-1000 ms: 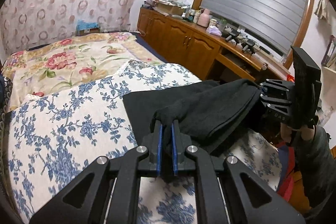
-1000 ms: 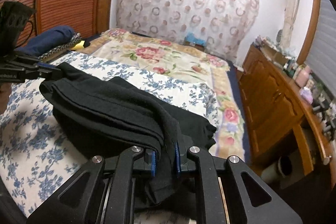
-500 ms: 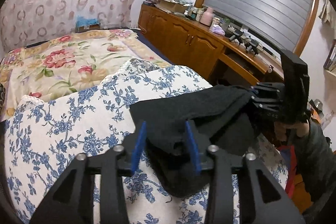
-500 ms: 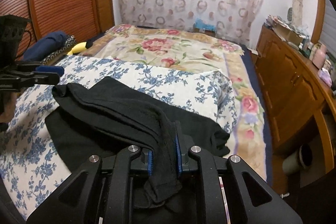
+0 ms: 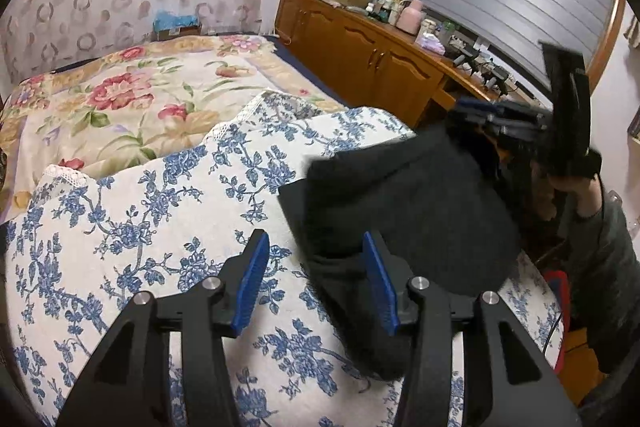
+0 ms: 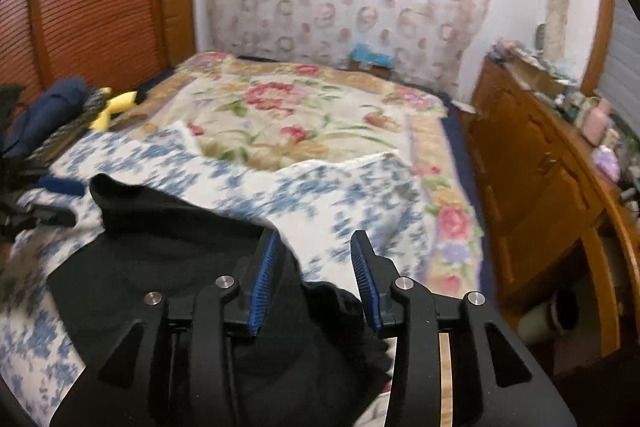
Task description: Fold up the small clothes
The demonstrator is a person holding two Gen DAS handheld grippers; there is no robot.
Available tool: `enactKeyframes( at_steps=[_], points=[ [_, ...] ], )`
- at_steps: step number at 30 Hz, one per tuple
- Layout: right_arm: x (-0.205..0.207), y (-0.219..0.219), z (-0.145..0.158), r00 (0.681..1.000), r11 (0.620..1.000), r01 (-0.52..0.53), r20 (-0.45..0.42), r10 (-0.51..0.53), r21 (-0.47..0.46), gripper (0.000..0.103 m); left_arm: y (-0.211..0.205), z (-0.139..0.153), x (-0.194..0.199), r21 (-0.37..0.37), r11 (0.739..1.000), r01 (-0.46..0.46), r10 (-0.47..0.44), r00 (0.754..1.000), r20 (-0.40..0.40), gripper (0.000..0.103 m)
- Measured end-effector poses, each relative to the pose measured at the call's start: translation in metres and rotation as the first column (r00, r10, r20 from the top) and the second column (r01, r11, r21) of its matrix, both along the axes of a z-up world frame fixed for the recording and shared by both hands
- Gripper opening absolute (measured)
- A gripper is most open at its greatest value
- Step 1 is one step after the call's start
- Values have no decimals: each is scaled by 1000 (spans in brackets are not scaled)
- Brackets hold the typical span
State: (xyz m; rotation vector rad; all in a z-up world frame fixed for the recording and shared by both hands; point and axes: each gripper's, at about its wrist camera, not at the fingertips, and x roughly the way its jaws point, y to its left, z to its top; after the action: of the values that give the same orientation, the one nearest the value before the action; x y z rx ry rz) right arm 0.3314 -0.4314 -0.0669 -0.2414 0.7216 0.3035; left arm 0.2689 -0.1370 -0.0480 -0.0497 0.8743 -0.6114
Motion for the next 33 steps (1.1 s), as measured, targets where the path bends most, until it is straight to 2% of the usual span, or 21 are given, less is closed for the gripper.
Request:
enactKeyframes(
  at_steps=[3,4,8,11,14,19,26,27,29,30,31,32,33],
  points=[
    [7,-9,6,997,997,73,16,-73,-25,41,-6,-5,9,29,1000,3,-3,1000,-8,48],
    [6,-11,9,996,996,88,18,-87,-21,47,-8,-6,10,33,999,5,-5,1000,-10,48],
    [-9,-21,19,995,996,92,30,-93,18,61,-14,-10,23,48,999,5,-4,1000,-28,48],
    [-24,-26,14,995,995,101,9,-101,27,67,-17,-16,31,54,999,2,1,999,-46,47],
    [-37,-26,5,993,992,119,-25,-118,46,69,-20,-21,37,56,998,3,0,998,-58,48],
    [-56,-21,-9,994,994,89,-70,-85,57,69,-25,-26,40,64,998,4,0,998,-68,48],
    [-59,-14,-27,992,997,77,-103,-73,32,69,-28,-31,44,67,998,-3,8,997,-79,48],
    [-57,-17,-30,992,997,77,-104,-74,31,68,-28,-32,45,67,998,-4,10,997,-80,48],
    [-54,-24,-32,992,996,91,-87,-89,22,59,-29,-32,45,69,998,-5,10,997,-80,48],
    [-52,-28,-32,992,994,107,-73,-106,10,58,-29,-32,45,68,998,-6,11,997,-79,48],
    [-49,-34,-29,989,990,141,-52,-141,-4,51,-29,-32,45,70,998,-6,12,997,-79,48],
    [-47,-38,-27,986,986,164,-39,-165,-13,33,-30,-32,46,69,998,-6,12,997,-80,48],
    [-43,-43,-25,981,981,193,-25,-194,-37,27,-30,-33,46,68,998,-6,12,997,-80,48]
  ],
)
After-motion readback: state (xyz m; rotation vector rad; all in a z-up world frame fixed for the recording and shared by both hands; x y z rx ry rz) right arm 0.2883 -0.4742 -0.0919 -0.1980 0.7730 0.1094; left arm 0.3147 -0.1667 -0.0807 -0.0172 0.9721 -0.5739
